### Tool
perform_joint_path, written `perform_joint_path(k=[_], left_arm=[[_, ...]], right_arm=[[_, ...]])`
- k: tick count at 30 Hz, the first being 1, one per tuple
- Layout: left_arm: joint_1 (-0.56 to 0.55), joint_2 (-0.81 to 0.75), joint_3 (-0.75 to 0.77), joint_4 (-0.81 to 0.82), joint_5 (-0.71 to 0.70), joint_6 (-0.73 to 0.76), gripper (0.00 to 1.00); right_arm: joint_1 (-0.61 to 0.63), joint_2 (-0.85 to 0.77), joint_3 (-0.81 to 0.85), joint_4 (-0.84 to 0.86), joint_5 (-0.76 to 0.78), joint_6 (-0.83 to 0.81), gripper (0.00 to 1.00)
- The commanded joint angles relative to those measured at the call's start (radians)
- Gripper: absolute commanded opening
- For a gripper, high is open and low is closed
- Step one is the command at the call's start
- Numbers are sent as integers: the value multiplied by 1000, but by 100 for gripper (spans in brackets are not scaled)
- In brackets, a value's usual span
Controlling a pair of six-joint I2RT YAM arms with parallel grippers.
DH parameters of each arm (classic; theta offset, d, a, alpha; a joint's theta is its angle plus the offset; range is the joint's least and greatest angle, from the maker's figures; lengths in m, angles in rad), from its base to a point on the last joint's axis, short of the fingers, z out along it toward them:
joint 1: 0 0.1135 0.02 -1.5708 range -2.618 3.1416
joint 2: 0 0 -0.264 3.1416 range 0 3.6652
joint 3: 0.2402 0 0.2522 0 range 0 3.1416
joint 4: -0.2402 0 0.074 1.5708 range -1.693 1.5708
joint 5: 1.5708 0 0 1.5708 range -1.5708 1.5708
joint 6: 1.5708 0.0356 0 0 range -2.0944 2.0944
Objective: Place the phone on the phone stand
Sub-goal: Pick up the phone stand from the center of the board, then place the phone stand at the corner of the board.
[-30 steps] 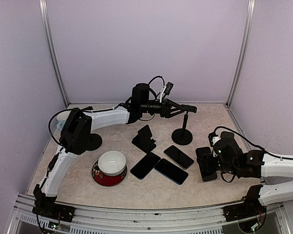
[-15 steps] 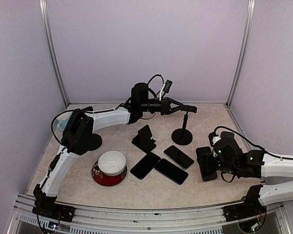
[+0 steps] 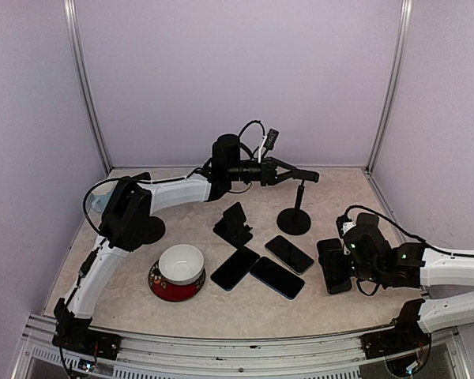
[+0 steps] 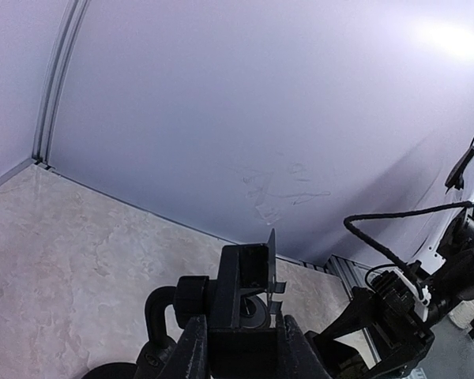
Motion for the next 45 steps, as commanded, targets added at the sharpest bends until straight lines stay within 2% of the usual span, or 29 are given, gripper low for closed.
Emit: perform_joint_path(k=[1, 8, 11, 16, 27, 36, 45], left_arm=[[-6, -71, 60, 112, -54, 8, 0], [-27, -139, 44, 134, -100, 23, 0], [-43, -205, -44, 136, -129, 50, 0], [-84, -322, -139, 23, -204, 153, 0], [-141, -695, -580, 5, -352, 203, 0], [-211, -963, -959, 67, -449, 160, 0], [-298, -1147, -1209, 117, -567, 131, 0]], right_arm=[[5, -32, 37, 7, 15, 7, 52], [5, -140, -29, 8, -22, 54, 53], [4, -166, -50, 14, -43, 63, 52], [5, -172, -62, 24, -65, 67, 52], [5, -190, -103, 28, -59, 101, 52], [5, -109, -80, 59, -46, 89, 52], [5, -61, -77, 81, -55, 97, 52]])
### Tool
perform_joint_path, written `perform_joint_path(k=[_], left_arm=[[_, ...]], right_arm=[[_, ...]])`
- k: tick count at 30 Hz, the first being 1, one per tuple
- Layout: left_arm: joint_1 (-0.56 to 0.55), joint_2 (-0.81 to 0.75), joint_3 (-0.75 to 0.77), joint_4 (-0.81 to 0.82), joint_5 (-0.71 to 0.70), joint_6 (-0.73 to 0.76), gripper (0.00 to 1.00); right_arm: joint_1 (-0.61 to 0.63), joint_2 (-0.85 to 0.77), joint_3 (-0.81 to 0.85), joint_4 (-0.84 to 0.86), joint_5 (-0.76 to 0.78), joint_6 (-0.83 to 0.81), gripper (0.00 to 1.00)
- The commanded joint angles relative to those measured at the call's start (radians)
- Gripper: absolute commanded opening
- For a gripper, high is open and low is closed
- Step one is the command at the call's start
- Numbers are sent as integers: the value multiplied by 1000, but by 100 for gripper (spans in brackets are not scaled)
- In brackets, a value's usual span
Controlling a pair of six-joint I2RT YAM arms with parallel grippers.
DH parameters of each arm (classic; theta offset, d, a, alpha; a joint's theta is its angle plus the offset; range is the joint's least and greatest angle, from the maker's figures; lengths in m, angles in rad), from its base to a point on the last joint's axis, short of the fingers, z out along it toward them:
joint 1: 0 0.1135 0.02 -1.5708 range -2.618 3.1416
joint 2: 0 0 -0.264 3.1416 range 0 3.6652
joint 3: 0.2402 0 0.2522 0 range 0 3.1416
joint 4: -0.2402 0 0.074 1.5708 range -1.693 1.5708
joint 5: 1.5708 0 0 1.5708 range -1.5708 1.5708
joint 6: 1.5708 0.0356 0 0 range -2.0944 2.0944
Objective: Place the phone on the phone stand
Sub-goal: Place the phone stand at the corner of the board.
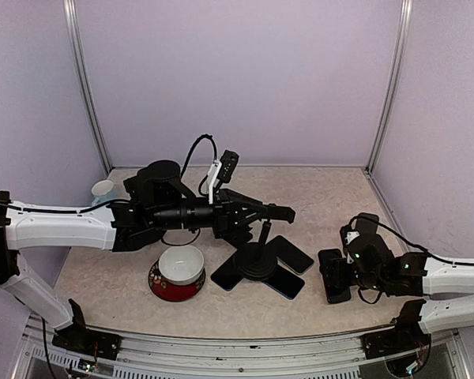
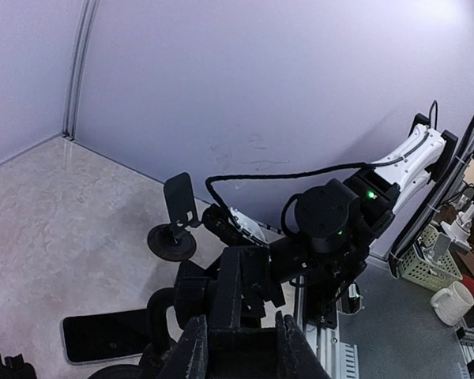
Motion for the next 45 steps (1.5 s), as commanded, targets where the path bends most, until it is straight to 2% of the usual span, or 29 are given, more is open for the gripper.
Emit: perform_joint_path(k=[1, 5, 13, 26, 32, 36, 45], left_arm=[[-39, -111, -79, 157, -96, -17, 0], [-75, -153, -175, 212, -157, -43, 0], [-120, -204, -335, 332, -192, -99, 0], [-148, -255, -436, 348, -235, -108, 0], [-152, -306, -474, 349, -251, -109, 21], [-152, -329, -481, 339, -259, -102, 46], [-156, -354, -420, 269, -281, -34, 74]], right_arm=[[5, 3, 21, 49, 11, 11, 52], [5, 8, 26, 48, 18, 8, 52], [5, 79, 79, 62, 8, -7, 53], [6, 136, 121, 95, -47, -14, 53], [8, 72, 143, 67, -38, -29, 54], [9, 51, 152, 61, -52, -28, 54], [24, 52, 163, 73, -81, -18, 54]])
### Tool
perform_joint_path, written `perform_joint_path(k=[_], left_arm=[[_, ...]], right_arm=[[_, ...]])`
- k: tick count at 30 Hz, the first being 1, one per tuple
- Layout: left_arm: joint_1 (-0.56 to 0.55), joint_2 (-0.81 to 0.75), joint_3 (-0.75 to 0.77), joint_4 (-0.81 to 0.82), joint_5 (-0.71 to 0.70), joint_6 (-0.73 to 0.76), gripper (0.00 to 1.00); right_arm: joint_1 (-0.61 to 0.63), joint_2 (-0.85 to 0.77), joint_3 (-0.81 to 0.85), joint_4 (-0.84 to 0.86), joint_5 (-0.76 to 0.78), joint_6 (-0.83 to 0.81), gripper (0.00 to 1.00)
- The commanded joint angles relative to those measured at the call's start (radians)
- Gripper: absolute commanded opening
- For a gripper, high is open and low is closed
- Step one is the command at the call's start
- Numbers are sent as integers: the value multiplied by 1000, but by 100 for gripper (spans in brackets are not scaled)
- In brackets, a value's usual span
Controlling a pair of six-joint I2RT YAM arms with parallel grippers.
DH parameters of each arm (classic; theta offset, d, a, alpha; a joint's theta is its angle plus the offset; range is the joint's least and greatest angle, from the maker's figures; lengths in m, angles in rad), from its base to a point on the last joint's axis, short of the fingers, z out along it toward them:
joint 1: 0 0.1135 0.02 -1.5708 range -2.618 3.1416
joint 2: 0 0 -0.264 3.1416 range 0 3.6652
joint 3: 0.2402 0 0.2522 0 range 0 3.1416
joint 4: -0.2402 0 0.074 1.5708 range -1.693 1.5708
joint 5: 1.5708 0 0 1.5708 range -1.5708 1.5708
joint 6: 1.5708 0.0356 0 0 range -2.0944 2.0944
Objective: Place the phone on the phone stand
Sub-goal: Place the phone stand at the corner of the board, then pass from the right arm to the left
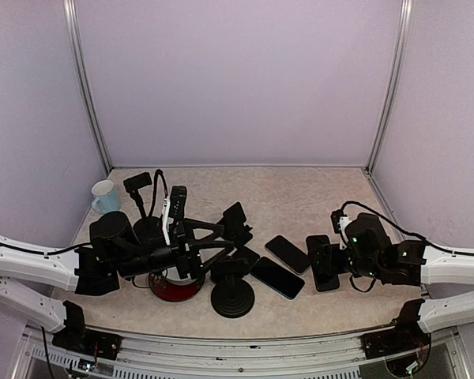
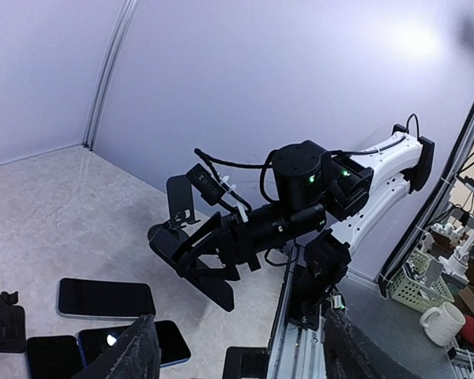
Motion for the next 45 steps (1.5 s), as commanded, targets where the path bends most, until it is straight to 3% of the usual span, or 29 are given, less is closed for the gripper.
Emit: perform_joint_path(k=[1, 5, 6, 20, 35, 45], left_arm=[[-7, -24, 68, -25, -14, 63, 77], [-30, -28, 130, -89, -32, 112, 98], [-41, -24, 151, -105, -43, 126, 99], [-243, 280, 448, -282, -239, 256, 99], [-246, 452, 596, -327, -288, 189, 99], [-165, 509, 608, -290, -185, 79, 99]], right_arm=[[19, -19, 37, 25, -18, 5, 54], [36, -45, 55, 34, -44, -2, 54], [41, -54, 63, 35, -48, -4, 54], [59, -191, 135, 136, -137, 10, 53], [61, -276, 87, 347, -177, 34, 52], [79, -265, 84, 373, -191, 44, 52]])
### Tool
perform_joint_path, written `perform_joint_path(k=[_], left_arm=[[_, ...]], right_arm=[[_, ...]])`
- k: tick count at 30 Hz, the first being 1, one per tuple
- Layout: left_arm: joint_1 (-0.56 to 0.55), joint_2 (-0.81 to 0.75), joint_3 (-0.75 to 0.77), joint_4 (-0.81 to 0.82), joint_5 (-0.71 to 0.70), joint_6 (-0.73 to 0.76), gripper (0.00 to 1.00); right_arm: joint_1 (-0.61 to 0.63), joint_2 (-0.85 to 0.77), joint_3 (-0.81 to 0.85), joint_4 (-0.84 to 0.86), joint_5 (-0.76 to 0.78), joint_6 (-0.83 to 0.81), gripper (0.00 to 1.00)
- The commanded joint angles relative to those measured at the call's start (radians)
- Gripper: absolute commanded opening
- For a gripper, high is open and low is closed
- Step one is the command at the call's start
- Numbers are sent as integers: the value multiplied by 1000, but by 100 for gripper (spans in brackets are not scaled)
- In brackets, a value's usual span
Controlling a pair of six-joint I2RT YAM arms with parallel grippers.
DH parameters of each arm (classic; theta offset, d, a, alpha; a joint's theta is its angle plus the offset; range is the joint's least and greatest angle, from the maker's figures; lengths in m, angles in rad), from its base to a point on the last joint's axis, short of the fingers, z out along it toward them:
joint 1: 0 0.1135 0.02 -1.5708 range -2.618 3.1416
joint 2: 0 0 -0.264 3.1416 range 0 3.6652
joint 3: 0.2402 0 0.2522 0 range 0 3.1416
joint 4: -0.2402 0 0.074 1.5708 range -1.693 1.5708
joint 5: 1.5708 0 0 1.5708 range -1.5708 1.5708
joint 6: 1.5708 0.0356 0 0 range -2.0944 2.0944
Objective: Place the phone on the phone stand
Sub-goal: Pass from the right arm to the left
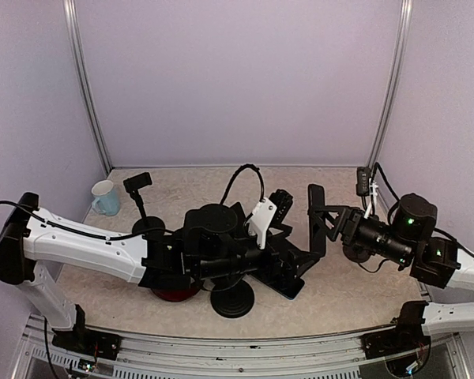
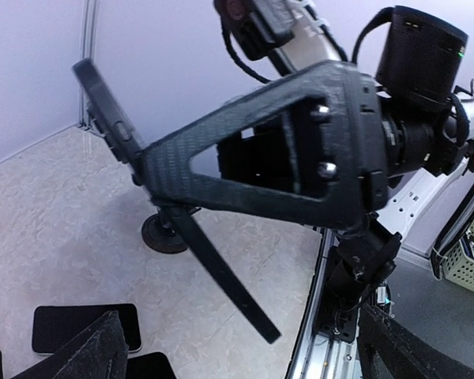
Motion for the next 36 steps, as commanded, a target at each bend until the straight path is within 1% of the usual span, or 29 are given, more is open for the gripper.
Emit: perform_joint_path(k=[1, 5, 10, 16, 18, 22, 24, 28, 32, 33, 36], left_arm=[[46, 22, 14, 33, 71, -69, 99], [57, 40, 34, 37, 110, -79, 99], [56, 75, 88, -10, 111, -88, 97], [57, 110, 123, -35, 102, -114, 92], [58, 125, 139, -46, 106, -114, 88], [58, 154, 171, -74, 116, -141, 76], [57, 165, 172, -72, 116, -149, 73], [59, 178, 168, -59, 119, -171, 63], [59, 195, 172, -48, 132, -185, 59], [59, 199, 173, -45, 131, -187, 57], [60, 202, 173, -38, 130, -189, 43]], right_arm=[[17, -6, 1, 88, -11, 12, 52], [20, -4, 5, 83, -7, 11, 52], [24, -2, 18, 64, 15, 10, 53], [52, 11, 25, 28, 84, 3, 52], [64, 14, 23, 24, 106, -1, 53], [85, 19, 23, 16, 151, -12, 53], [92, 17, 21, 15, 162, -15, 53], [99, 1, 18, 14, 171, -20, 53], [102, -25, 5, 19, 183, -23, 53], [102, -28, 3, 20, 184, -25, 53], [105, -25, -1, 28, 170, -28, 52]])
